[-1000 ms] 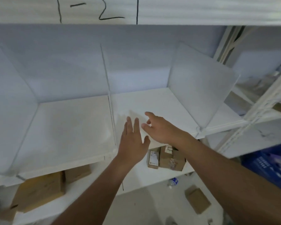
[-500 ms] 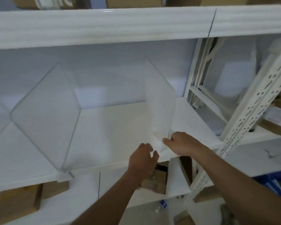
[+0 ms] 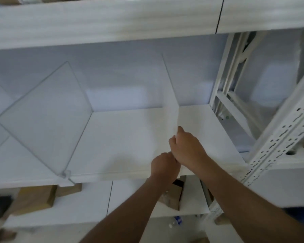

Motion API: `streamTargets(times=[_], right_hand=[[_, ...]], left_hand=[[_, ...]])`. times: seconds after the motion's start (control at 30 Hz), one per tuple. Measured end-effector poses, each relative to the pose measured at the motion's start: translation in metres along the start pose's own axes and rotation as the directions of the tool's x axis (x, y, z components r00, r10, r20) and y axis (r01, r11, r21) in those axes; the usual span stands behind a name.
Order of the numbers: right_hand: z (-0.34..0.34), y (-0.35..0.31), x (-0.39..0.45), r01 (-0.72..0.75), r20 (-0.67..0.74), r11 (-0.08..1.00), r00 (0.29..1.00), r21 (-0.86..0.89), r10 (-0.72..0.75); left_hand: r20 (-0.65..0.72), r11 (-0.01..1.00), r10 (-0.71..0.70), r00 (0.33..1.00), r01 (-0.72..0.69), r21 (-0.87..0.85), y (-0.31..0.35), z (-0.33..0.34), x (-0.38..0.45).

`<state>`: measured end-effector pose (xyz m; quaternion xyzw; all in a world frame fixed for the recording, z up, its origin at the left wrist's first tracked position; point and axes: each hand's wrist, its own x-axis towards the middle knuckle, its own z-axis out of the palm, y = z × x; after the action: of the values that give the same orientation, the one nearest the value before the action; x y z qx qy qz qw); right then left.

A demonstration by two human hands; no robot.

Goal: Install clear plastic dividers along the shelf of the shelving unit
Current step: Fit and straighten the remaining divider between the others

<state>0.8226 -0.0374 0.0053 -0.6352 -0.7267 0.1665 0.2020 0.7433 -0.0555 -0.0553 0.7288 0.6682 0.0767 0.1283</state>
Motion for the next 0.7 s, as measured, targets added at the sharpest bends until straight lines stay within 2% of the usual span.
streamTargets(times=[0.17, 0.5, 0.7], right_hand=[[0.012, 0.004, -0.031, 0.009, -0.048, 1.0, 0.999, -0.012, -0.009], [0.013, 0.004, -0.005, -0.027, -0.054, 0.999, 0.998, -0.032, 0.026], [0.015, 0.004, 0.006, -0.023, -0.061, 0.999, 0.998, -0.028, 0.021]], left_hand=[[0.017, 0.997, -0.066, 0.998, 0.067, -0.046, -0.001, 0.019, -0.009], [0.0, 0.999, -0.012, 1.0, 0.012, 0.035, -0.002, 0.015, 0.003], [0.048, 0.994, 0.004, 0.999, -0.009, 0.113, -0.002, 0.01, 0.009]])
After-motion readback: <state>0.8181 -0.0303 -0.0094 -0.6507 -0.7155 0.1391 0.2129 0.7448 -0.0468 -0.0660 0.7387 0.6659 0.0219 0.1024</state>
